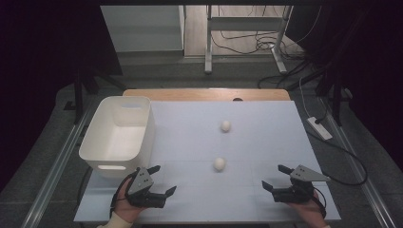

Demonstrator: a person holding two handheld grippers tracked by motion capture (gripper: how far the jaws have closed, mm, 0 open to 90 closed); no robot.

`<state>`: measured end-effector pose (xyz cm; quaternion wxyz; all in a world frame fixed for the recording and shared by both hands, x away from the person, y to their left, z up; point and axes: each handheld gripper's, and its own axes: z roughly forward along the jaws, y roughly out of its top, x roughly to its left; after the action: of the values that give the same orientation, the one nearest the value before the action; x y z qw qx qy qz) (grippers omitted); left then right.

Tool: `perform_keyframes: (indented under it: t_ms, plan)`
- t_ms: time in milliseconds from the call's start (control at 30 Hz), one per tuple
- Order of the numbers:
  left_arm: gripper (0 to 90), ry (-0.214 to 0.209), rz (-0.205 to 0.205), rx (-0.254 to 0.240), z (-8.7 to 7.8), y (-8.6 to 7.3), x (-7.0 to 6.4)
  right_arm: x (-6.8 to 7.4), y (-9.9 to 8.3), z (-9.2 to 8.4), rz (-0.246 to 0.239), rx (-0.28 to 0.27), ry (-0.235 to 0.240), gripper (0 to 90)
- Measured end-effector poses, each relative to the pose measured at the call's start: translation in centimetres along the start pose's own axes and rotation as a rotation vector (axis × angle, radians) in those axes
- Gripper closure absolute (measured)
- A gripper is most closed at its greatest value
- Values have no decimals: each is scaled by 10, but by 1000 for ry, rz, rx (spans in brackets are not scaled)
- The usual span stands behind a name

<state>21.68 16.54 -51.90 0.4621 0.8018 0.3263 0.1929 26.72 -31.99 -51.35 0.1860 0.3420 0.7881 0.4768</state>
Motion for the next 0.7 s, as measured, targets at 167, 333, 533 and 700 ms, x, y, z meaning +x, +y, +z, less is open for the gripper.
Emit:
perform_keyframes:
  t_ms: [167,333,533,700]
  plan:
    - [112,-4,-3,-1,-1,0,-1,0,1,1,-5,3,2,89]
    - [111,-7,2,0,0,1,-2,1,1,1,-15,-1,9,91]
    - [111,-14,-5,-9,1,5,-2,1,1,0,-12,-4,4,93]
    - [110,-23,11,-2,4,9,-5,2,1,2,-17,-2,8,94]
